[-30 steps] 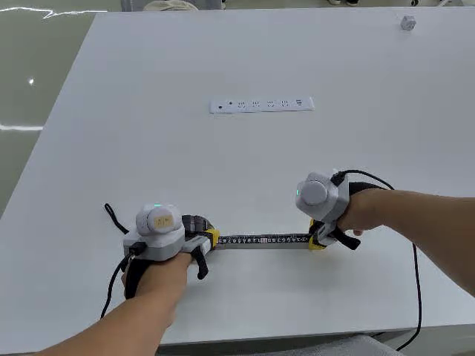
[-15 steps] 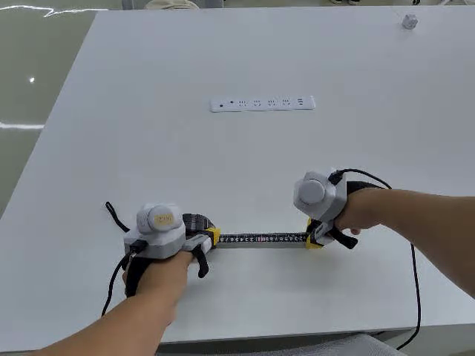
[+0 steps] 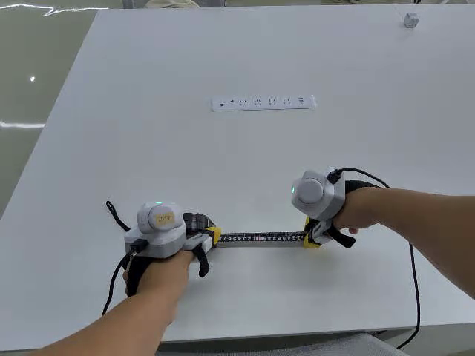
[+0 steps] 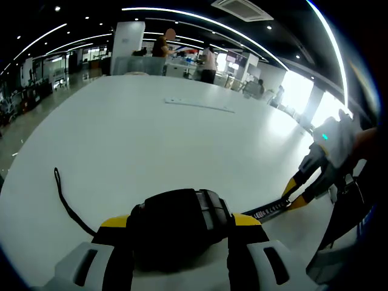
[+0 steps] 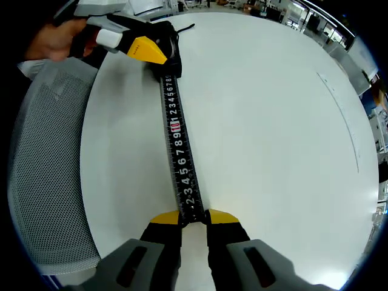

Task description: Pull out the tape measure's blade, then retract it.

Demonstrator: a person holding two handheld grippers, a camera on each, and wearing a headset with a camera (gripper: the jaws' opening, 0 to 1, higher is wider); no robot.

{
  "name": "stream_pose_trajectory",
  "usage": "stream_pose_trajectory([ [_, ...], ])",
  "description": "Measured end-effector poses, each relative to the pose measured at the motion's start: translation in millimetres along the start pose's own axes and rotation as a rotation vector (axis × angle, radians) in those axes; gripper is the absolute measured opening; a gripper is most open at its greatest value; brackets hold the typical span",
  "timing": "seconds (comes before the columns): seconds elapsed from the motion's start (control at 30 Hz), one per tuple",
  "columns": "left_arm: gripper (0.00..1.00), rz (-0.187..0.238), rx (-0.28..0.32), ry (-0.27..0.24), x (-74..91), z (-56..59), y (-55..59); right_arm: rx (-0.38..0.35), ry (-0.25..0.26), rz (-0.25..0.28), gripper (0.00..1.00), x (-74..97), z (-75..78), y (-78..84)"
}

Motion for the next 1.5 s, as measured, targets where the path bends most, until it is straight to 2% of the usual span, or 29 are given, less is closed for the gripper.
stream_pose_trajectory([
  [1.5, 0.59, -0.002, 0.003, 0.002, -0.1, -0.1, 0.6, 0.007, -0.001, 0.018, 0.15, -5.1, -0.4, -13.9],
])
Point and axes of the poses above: the centre of the closed fingertips' face, and the gripper's own axes: x roughly backward along the fingers, z roughly to its right, y roughly out of its underside, the point moved 7 cm from there along x, roughly backward along the fingers, and after that the axes turned 7 degrees about x, right-handed, at the moved point
